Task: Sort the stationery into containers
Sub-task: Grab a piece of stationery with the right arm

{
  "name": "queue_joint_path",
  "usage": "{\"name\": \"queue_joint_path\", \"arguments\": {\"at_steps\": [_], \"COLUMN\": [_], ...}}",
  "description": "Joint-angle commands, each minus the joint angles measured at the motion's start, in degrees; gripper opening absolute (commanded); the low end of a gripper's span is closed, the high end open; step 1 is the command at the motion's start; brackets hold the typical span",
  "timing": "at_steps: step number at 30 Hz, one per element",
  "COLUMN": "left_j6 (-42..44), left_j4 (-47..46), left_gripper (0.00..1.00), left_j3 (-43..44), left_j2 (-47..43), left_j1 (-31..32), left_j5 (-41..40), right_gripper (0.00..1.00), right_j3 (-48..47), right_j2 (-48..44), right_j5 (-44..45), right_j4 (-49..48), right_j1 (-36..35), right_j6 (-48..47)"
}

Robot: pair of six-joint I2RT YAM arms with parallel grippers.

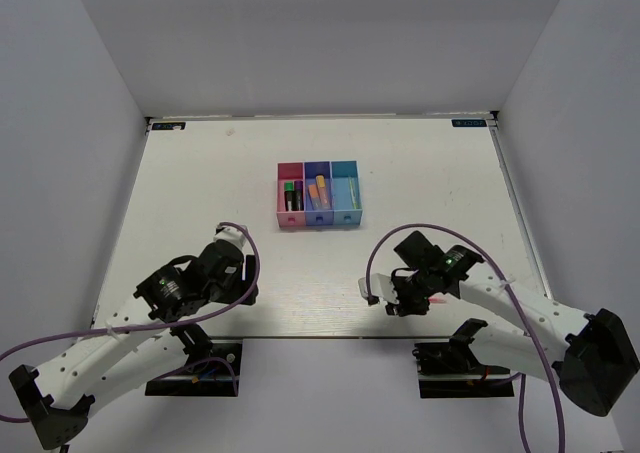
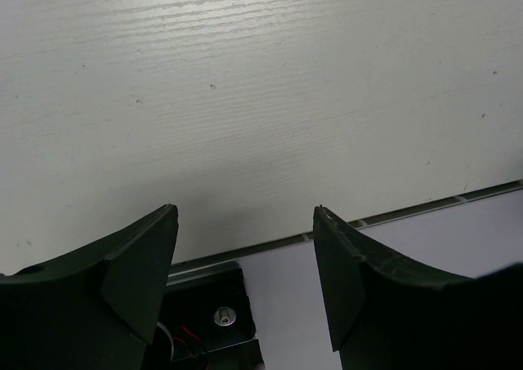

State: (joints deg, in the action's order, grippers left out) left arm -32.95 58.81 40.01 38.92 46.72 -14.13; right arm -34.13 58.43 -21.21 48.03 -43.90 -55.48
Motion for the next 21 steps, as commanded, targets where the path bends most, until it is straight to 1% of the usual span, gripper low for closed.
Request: {"name": "queue_joint_path", "arguments": {"at_steps": [1,3,4,7,11,15,16,21], "left_j6": [0.3,0.3,0.3,0.3,0.0,0.0,-0.1,-0.1], "left_j4": [0.7,0.7,0.7,0.8,1.2,1.7,1.9,2.2], "left_gripper": [0.77,0.77,0.77,0.77,0.77,0.77,0.77,0.77], "left_j3": [1.1,0.9,1.0,0.6,0.3,0.2,0.2,-0.2], "left_j2": [-0.9,-0.9,-0.9,-1.5,-2.0,-2.8,-3.3,-3.8], "left_j1": [-0.1,-0.1,-0.1,-0.1,-0.2,-0.1,-0.1,-0.1], "left_j5": [-0.5,-0.5,-0.6,-0.5,-0.8,-1.2,-1.2,-1.4], "right_gripper": [0.42,0.49,0.49,0.52,0.53,0.53,0.52,0.51], "right_j3": [-3.0,-2.5,-1.5,-1.3,-0.9,-1.9,-1.8,-1.4], "right_j2": [-0.8,-0.3,0.2,2.9,6.3,9.0,10.0,13.9], "right_j5": [7.6,9.7,12.9,14.4,16.8,15.4,15.2,15.5], "right_j4": [-0.7,-2.7,-3.5,-5.0,-8.4,-8.9,-8.9,-10.9], "right_j1": [0.4,0.9,1.2,2.1,3.3,4.3,4.6,5.7], "right_j6": [0.9,0.6,-0.1,-1.6,-1.6,-2.3,-2.8,-4.7]}}
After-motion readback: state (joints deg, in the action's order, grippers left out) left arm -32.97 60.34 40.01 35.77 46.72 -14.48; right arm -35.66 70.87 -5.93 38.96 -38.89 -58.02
